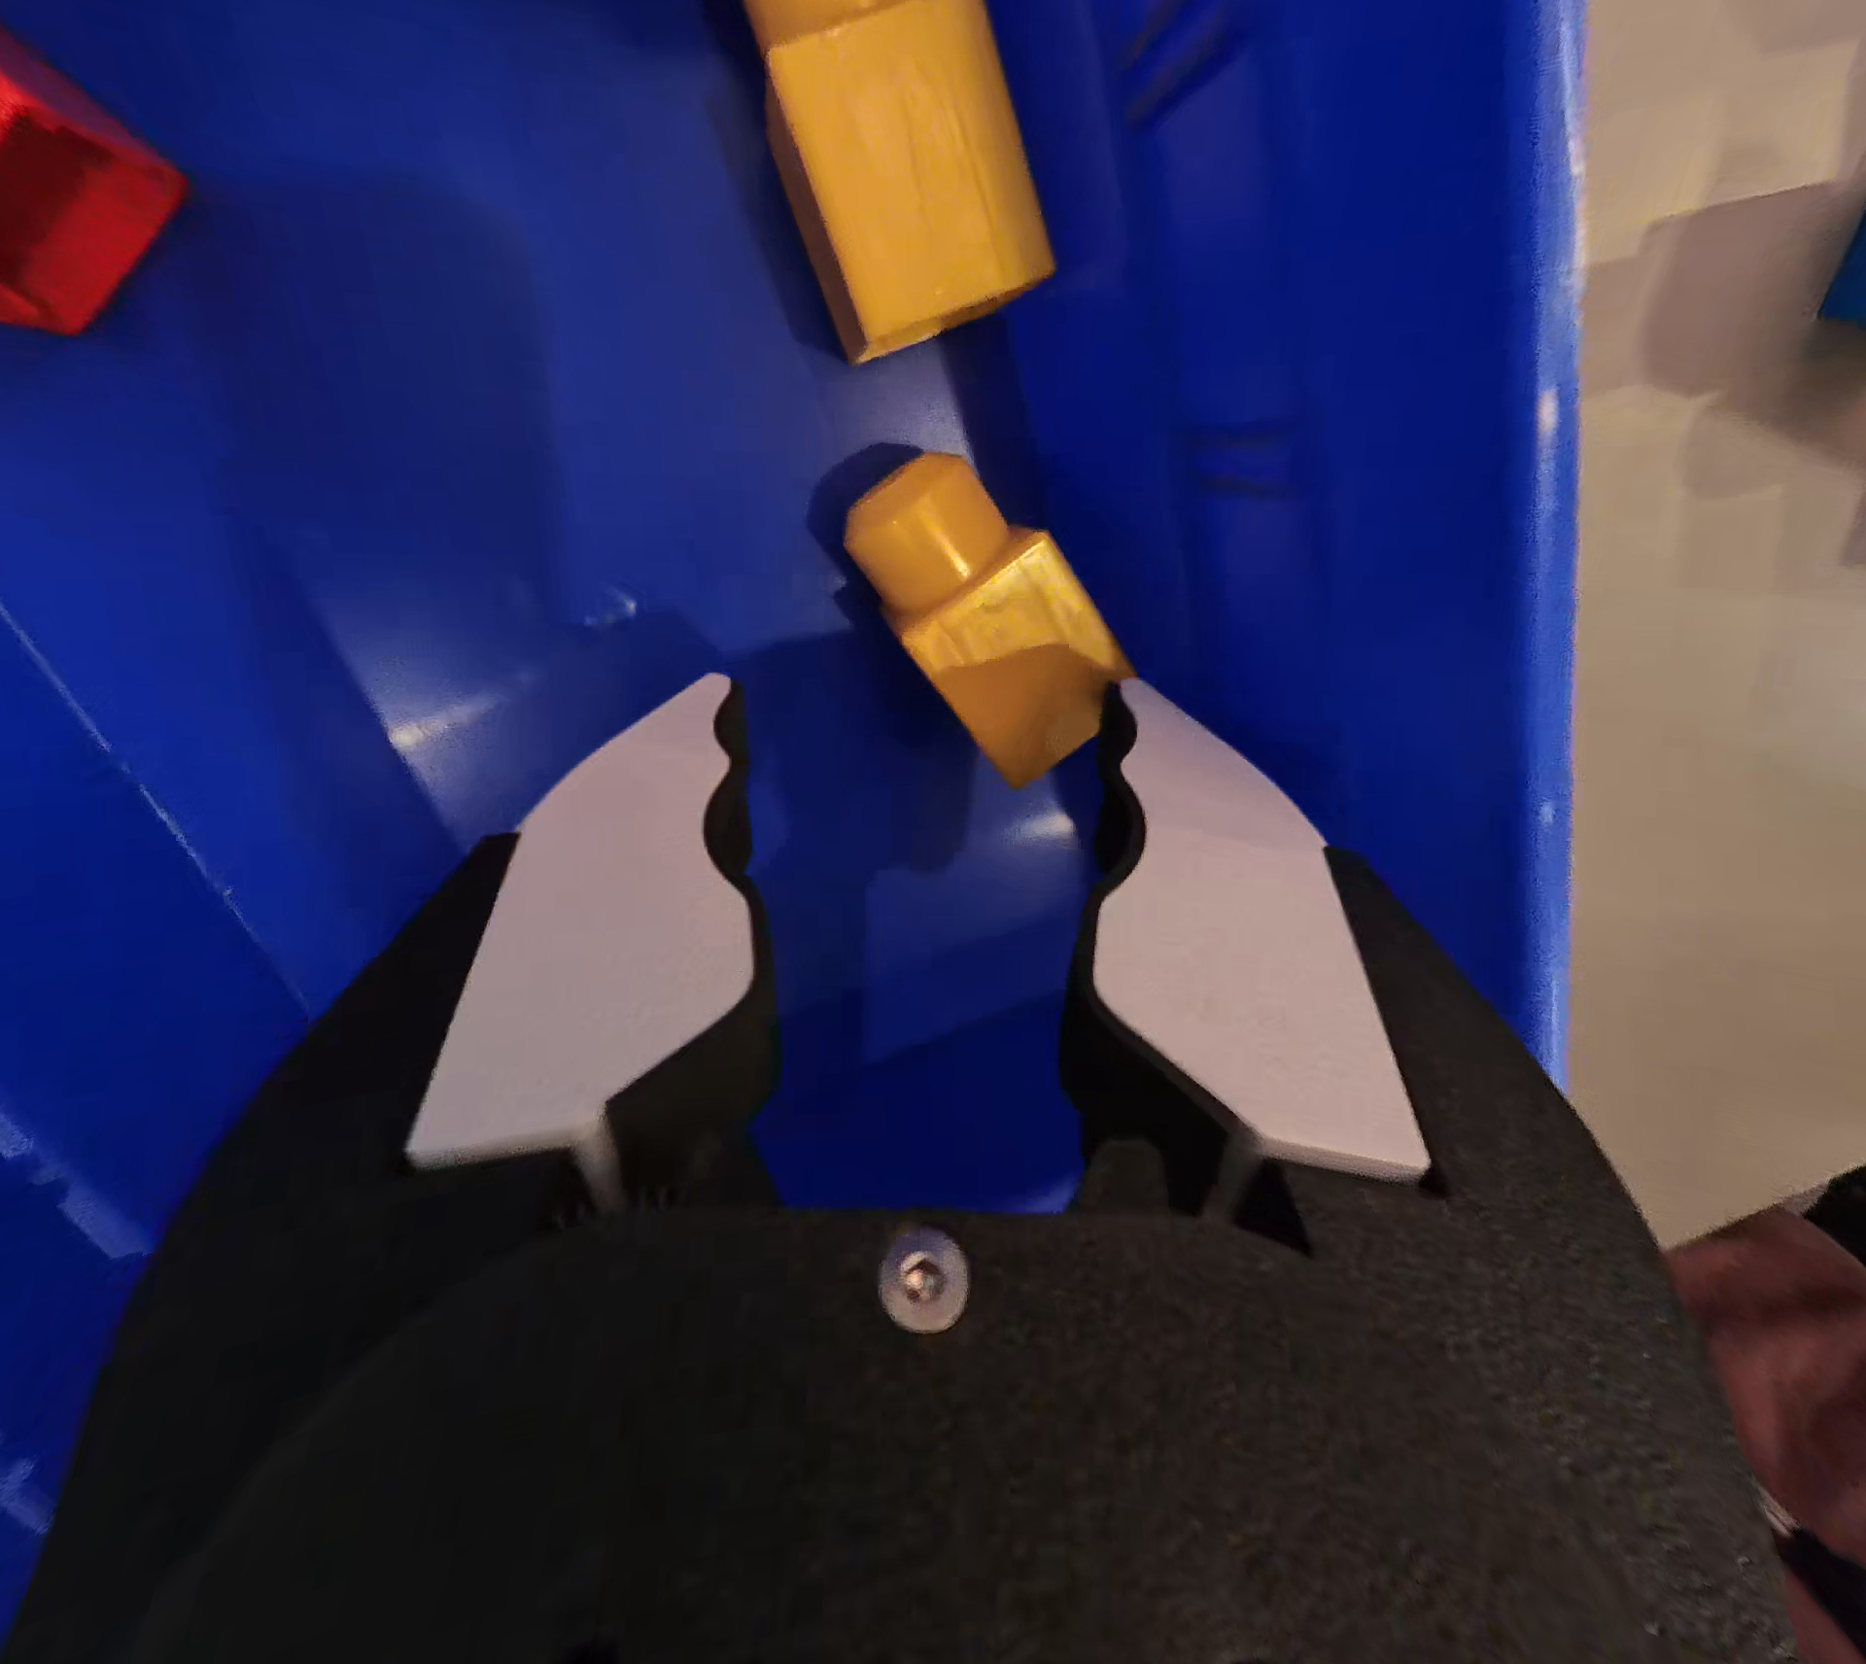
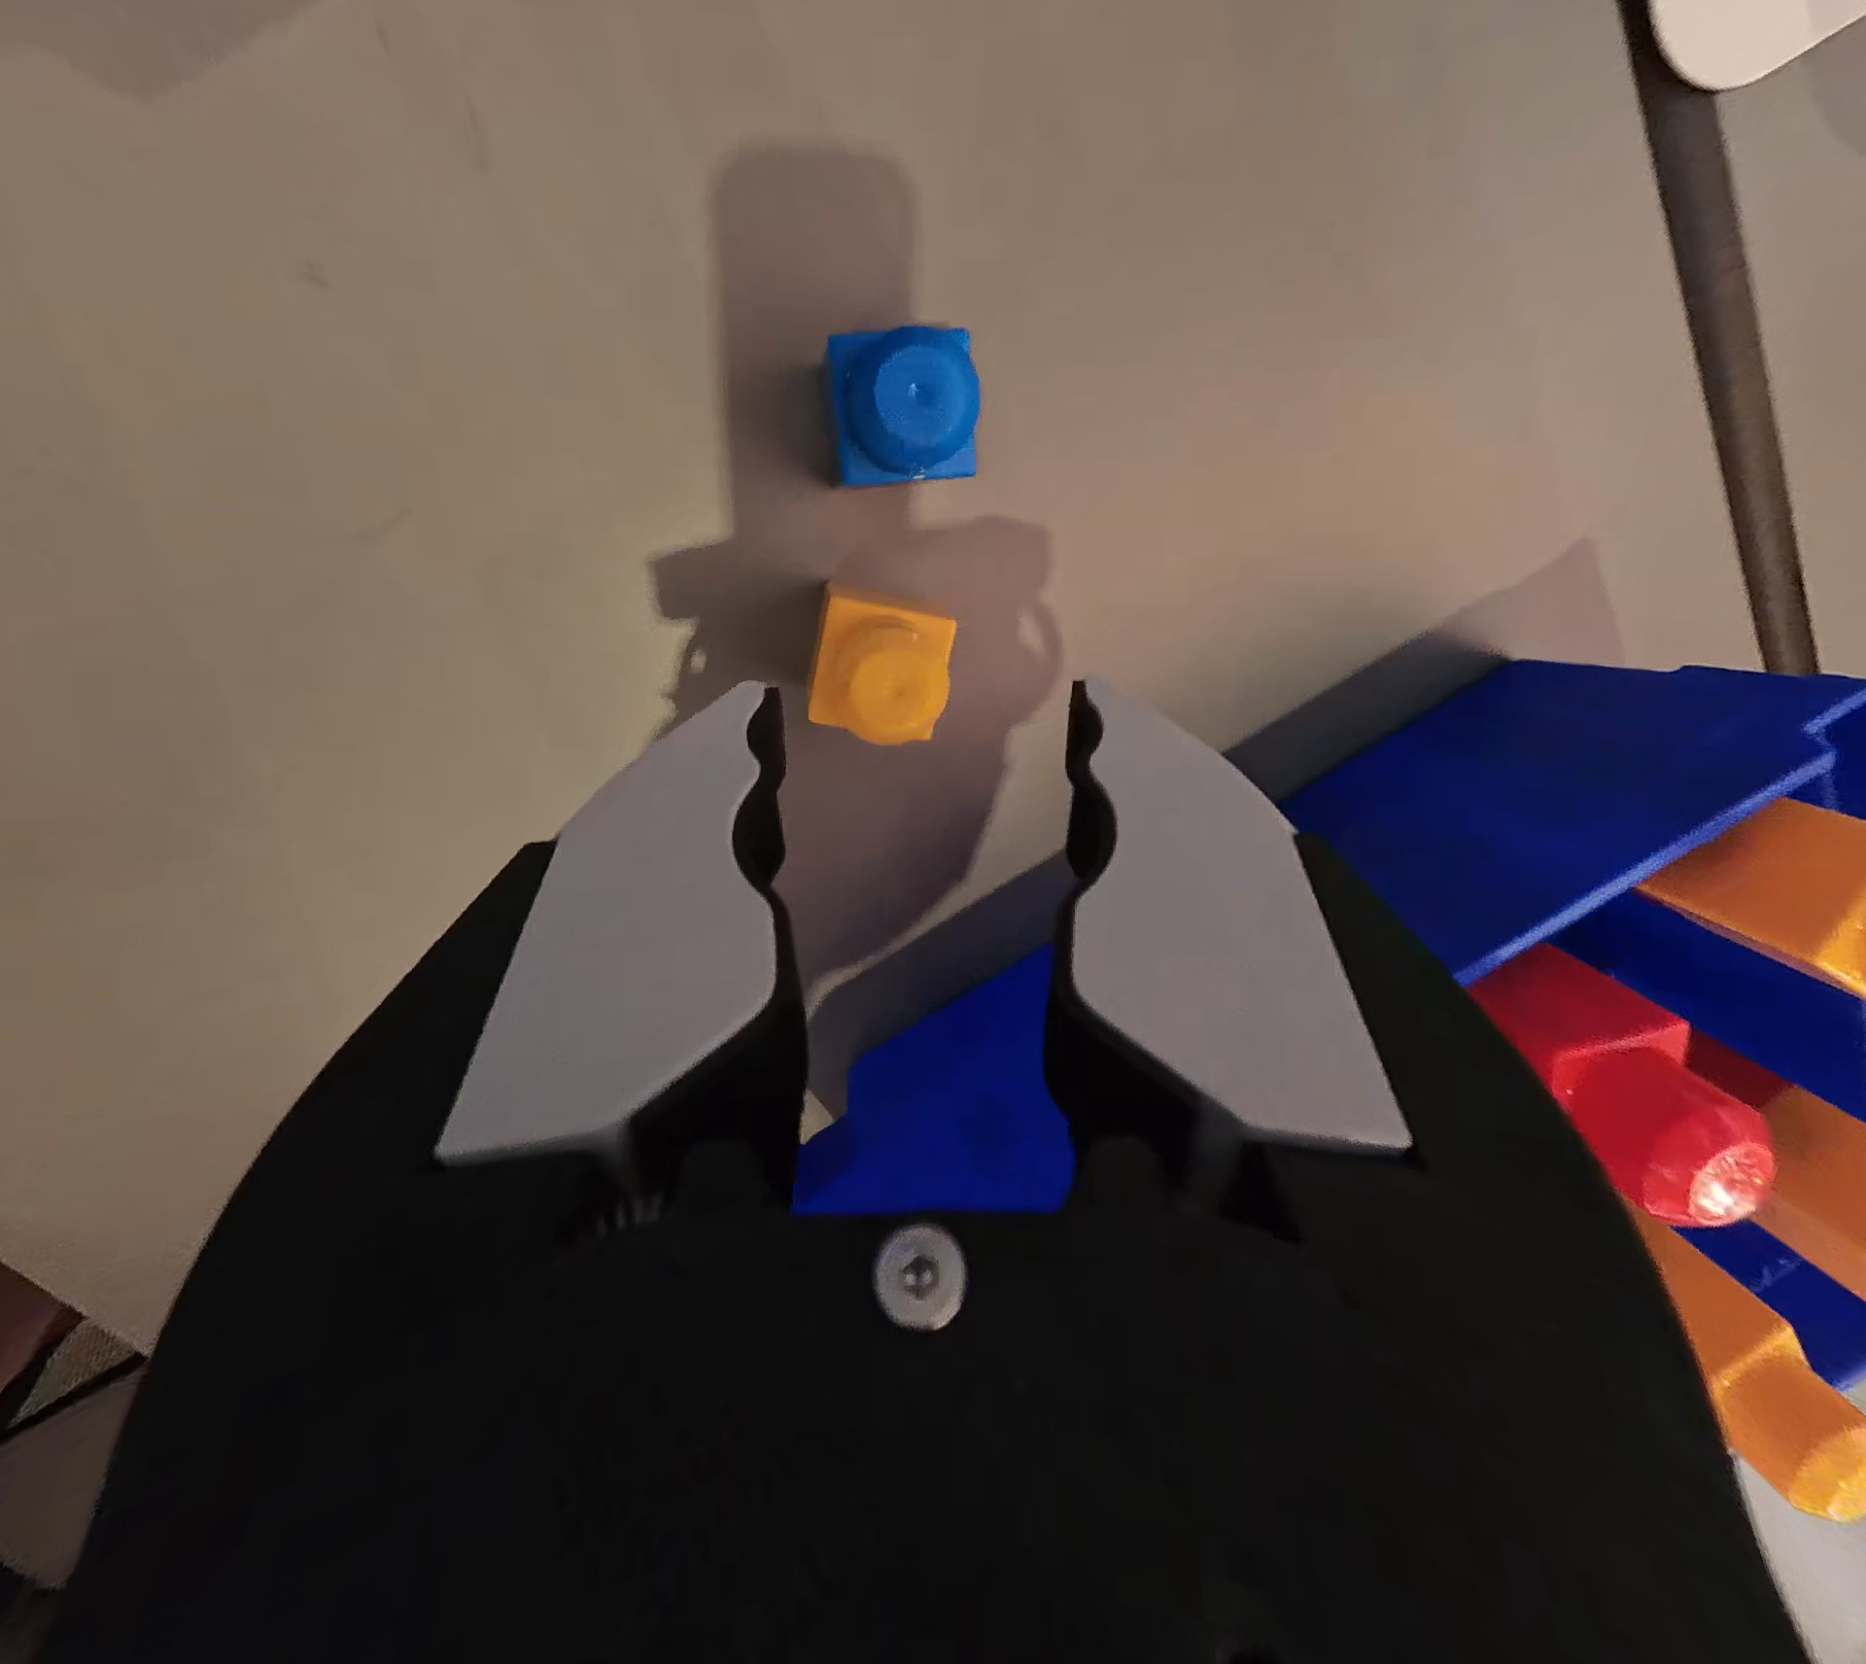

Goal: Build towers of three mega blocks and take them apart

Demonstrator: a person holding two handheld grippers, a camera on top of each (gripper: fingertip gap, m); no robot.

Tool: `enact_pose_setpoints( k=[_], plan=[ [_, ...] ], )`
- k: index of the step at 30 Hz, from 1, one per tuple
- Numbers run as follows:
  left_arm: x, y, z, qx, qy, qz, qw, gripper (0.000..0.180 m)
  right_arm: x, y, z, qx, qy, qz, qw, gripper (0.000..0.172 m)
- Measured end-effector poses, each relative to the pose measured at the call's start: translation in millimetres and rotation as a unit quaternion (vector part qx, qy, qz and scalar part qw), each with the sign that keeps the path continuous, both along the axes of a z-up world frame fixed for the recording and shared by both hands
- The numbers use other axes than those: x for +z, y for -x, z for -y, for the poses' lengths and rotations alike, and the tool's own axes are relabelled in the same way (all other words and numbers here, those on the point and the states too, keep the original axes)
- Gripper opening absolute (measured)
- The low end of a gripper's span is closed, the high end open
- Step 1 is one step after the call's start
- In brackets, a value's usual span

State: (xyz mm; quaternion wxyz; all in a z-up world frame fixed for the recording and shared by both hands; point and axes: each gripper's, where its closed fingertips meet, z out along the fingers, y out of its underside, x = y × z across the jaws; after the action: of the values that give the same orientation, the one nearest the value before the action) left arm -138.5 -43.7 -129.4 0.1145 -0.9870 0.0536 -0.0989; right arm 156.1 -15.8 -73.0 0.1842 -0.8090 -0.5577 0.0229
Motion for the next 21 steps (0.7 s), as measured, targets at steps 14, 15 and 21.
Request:
enact_pose_setpoints(
  k=[14,15,21],
  plan=[
    [0,-3,-6,0.039,0.022,0.020,0.999,0.070,-4,-3,4,0.024,-0.004,0.007,1.000,0.050],
    [-3,-2,-6,0.038,0.026,0.008,0.999,0.070,-3,-4,4,0.024,-0.005,0.007,1.000,0.050],
    [0,7,-1,0.029,0.048,-0.023,0.998,0.068,0,-6,5,0.024,-0.007,0.004,1.000,0.049]
  ],
)
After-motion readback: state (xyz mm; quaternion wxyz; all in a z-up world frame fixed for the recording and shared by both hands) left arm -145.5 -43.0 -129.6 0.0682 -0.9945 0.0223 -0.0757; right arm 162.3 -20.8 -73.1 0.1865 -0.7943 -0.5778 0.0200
